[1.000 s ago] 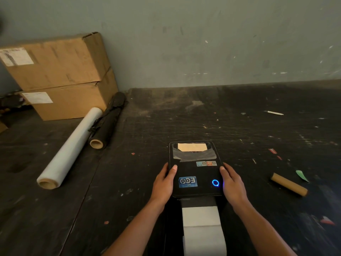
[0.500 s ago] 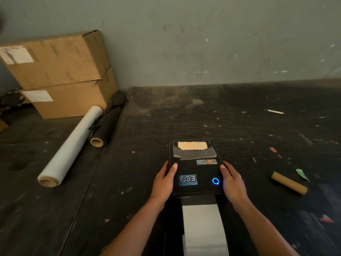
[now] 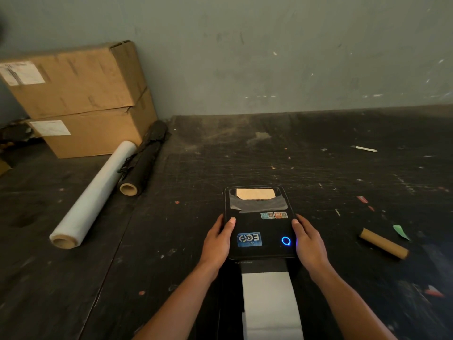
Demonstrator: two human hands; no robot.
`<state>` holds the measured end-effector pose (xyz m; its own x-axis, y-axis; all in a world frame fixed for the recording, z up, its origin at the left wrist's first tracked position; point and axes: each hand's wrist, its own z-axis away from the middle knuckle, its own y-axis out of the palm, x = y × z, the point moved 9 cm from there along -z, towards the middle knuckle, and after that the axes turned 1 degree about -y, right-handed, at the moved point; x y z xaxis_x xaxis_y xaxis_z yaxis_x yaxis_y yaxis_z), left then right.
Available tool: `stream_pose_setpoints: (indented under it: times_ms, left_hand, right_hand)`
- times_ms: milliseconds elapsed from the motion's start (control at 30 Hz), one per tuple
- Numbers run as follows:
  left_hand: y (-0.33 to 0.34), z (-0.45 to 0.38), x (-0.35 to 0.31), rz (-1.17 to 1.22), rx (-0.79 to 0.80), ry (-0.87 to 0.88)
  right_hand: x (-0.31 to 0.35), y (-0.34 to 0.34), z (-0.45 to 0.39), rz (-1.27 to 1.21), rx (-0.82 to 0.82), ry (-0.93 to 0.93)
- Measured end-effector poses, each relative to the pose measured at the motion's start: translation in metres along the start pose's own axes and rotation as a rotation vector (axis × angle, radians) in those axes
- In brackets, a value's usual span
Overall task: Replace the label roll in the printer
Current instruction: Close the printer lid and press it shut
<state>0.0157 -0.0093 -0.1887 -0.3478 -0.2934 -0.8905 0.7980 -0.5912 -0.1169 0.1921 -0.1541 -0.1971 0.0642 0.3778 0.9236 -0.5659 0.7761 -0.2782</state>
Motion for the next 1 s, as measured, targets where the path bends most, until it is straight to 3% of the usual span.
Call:
stream_pose_setpoints:
  times_ms: [600, 867, 1000]
  left_hand:
    - [-0.003, -0.003, -0.001, -0.159, -0.07, 0.027]
    - [0.0, 0.002, 0.008, -0.038, -0.024, -0.129]
    - [0.006, 0.006, 0.011, -0.09, -0.04, -0.102]
  right_hand:
    - [0.0, 0.003, 0.005, 0.053, 0.029, 0.054]
    - [0.007, 0.004, 0.017, 0.004, 0.088, 0.128]
    - [0.008, 0.005, 0.022, 0.008, 0.093, 0.113]
